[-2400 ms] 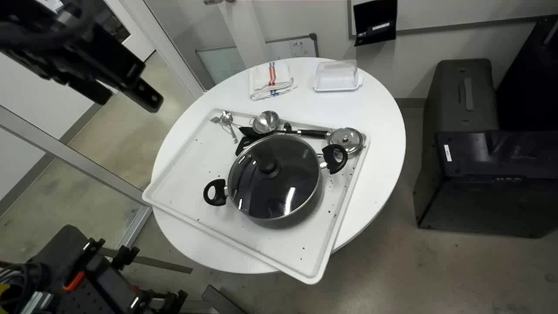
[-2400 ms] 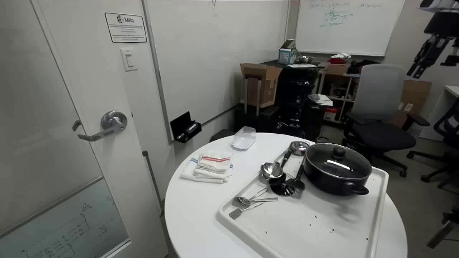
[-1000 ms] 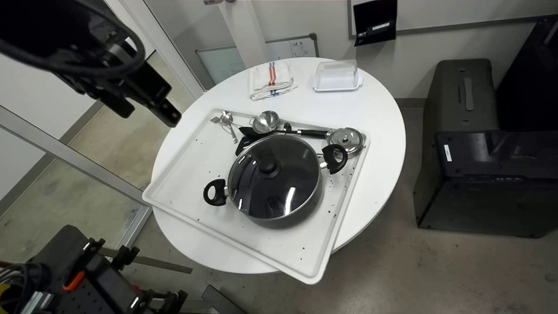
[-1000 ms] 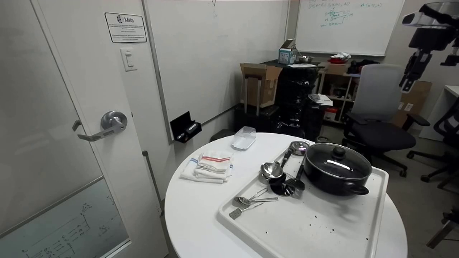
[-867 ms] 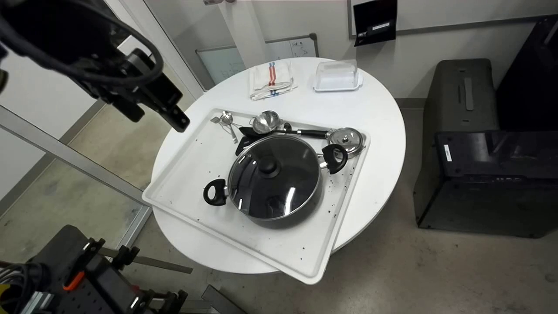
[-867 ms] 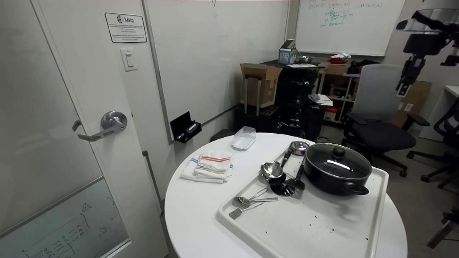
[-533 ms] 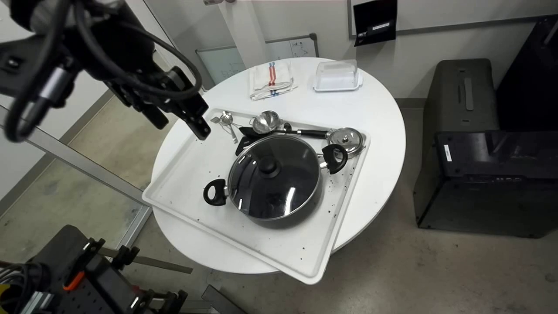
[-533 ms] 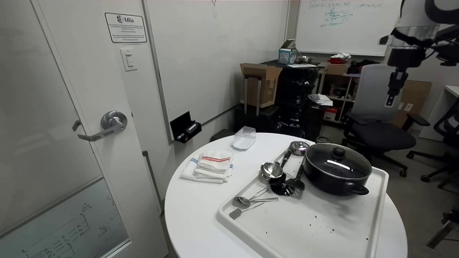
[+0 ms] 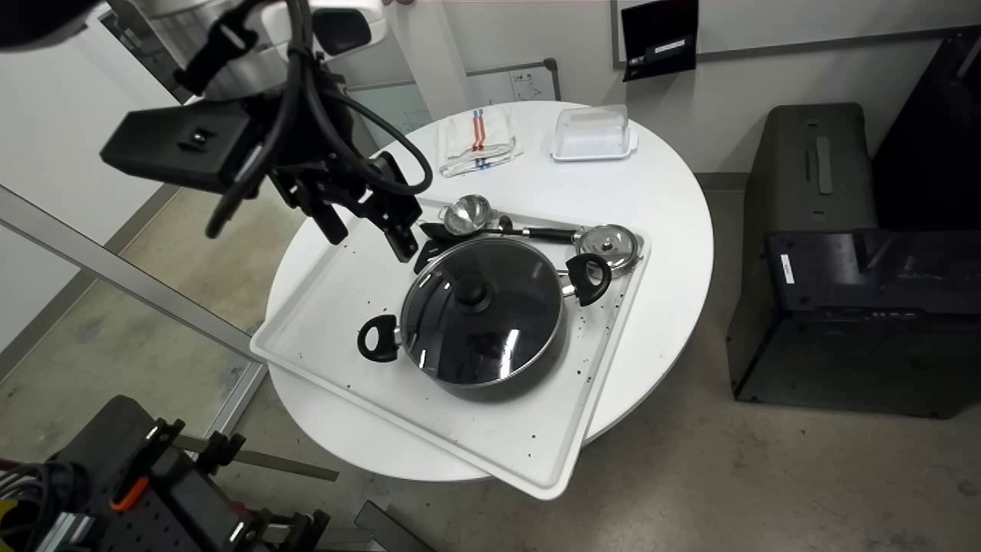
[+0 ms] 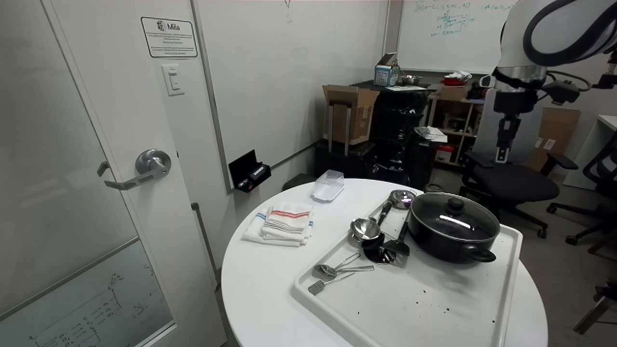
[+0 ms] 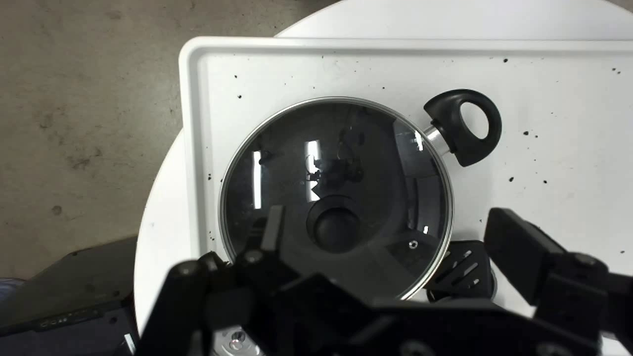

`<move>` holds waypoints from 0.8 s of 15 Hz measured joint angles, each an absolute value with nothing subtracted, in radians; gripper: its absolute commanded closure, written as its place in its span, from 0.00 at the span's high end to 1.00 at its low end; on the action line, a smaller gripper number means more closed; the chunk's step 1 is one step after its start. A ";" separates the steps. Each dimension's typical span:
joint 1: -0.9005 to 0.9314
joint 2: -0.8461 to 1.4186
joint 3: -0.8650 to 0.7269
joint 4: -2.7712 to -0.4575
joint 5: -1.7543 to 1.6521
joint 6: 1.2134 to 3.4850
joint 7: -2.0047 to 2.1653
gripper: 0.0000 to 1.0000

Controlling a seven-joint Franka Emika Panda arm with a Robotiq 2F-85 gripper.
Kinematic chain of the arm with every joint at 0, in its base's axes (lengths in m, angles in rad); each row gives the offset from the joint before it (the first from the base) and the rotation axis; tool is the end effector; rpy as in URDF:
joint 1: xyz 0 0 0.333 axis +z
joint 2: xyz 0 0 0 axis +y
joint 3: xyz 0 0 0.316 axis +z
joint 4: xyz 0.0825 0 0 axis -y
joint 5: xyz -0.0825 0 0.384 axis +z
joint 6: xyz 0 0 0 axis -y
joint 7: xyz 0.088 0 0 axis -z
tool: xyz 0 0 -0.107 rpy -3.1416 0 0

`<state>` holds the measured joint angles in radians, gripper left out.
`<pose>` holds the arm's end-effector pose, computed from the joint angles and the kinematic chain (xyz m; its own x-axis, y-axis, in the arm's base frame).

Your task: Take the lid off of the pot

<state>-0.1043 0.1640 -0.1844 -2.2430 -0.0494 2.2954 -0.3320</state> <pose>0.5051 -0.1513 0.2870 0.9892 0.0767 -0.1247 0.0802 -0.9965 0.0238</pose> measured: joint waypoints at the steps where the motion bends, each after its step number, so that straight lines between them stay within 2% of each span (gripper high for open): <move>1: -0.105 0.188 -0.181 -2.228 -0.050 2.296 -0.328 1.00; 12: -0.124 0.441 -0.156 -2.076 -0.051 2.383 -0.251 1.00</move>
<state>-0.1241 0.4408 -0.1558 -2.0760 -0.0508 2.3827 -0.2508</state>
